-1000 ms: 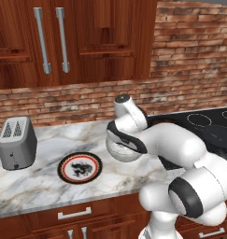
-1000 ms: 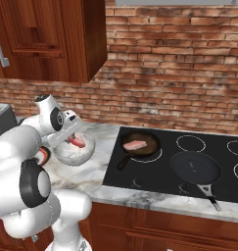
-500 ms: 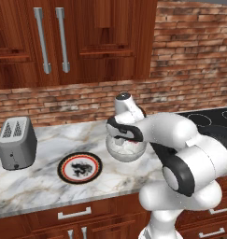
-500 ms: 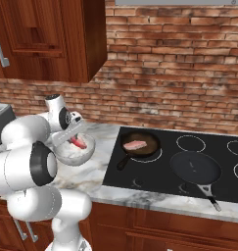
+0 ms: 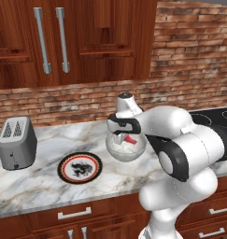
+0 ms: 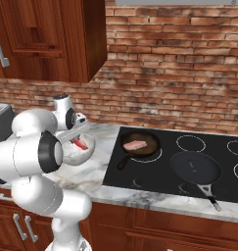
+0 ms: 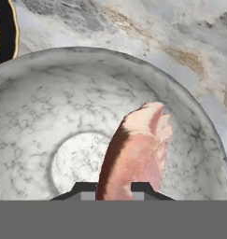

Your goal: Place one of the steaks on the plate and the other in the bowl. Then place the bowl in the fridge.

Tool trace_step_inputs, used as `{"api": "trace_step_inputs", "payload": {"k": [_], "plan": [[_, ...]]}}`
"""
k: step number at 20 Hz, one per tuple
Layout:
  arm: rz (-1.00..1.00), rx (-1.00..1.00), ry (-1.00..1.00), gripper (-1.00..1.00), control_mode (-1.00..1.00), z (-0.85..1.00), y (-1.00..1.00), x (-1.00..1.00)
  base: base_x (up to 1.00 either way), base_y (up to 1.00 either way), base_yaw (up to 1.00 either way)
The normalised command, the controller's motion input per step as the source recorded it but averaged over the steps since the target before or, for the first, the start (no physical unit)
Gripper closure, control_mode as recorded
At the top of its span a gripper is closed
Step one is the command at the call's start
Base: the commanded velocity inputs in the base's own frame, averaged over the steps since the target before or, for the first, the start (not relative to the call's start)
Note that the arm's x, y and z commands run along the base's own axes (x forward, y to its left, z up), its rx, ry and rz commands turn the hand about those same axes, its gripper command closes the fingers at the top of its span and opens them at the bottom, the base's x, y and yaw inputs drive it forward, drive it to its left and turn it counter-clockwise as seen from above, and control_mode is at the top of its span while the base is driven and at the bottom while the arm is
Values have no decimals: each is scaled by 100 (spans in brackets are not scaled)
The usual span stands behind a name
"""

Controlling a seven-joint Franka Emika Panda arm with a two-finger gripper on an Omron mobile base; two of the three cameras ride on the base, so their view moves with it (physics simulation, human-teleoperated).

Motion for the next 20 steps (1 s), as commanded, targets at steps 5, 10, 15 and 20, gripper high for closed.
{"api": "trace_step_inputs", "payload": {"k": [5,10,15,20], "plan": [[0,3,1,100,-100,-13,0,8,0,0,0],[0,2,0,100,-100,-9,0,4,0,0,0],[0,0,0,100,-100,0,0,-2,0,0,0],[0,0,0,-100,-100,0,0,-6,0,0,0]]}}
